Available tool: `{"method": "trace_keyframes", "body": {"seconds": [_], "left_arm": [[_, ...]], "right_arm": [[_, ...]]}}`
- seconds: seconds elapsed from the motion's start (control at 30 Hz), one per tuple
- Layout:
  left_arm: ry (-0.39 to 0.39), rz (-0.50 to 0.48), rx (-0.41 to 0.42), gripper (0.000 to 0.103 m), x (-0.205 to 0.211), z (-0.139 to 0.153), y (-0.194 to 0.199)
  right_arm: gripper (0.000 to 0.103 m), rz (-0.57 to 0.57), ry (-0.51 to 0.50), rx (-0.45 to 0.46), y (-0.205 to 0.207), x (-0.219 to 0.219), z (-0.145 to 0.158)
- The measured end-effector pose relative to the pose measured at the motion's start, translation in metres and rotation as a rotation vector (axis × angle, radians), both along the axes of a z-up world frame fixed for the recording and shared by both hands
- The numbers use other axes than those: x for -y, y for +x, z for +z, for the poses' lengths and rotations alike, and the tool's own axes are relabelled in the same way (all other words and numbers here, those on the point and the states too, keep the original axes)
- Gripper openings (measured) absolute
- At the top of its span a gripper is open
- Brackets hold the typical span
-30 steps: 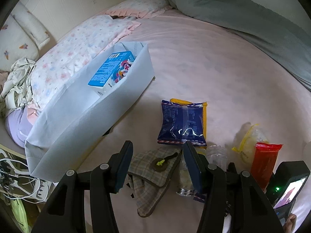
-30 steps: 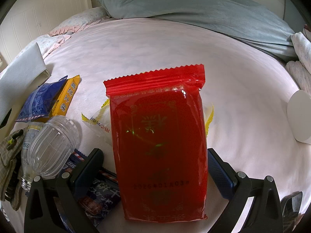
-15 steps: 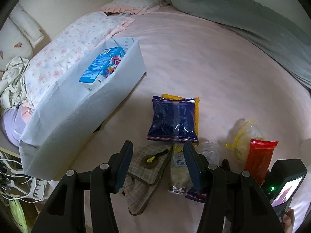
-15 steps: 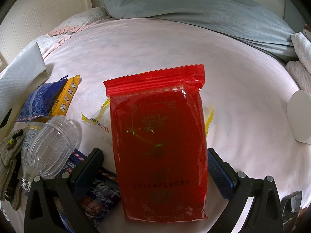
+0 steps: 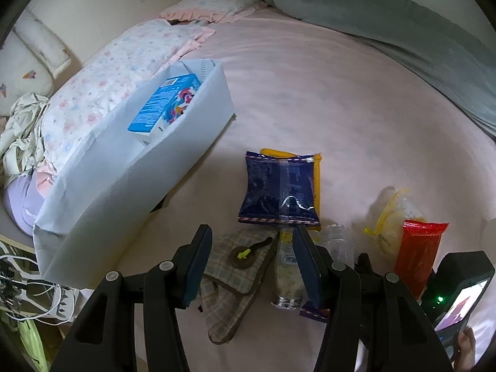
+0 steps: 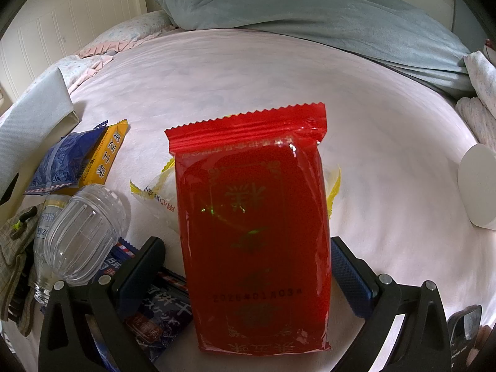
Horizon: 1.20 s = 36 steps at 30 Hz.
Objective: Organize objects
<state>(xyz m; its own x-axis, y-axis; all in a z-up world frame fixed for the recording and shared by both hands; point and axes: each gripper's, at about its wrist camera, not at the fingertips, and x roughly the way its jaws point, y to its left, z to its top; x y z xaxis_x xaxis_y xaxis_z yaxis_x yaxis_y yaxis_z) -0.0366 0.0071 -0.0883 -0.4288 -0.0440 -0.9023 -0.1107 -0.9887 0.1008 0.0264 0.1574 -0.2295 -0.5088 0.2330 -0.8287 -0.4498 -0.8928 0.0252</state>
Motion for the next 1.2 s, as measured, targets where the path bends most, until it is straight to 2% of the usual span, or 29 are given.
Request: {"method": "trace_keyframes", "body": {"seconds": [0.77, 1.2], "left_arm": [[-0.008, 0.025, -0.013, 0.054, 0.01, 0.004, -0.007], [-0.016, -0.013, -0.009, 0.054, -0.002, 0.002, -0.001]], "right_arm": [[0.103, 0.0, 0.0, 0.0, -0.001, 0.0, 0.001], [0.103, 0.0, 0.0, 0.0, -0.001, 0.0, 0.001]]}}
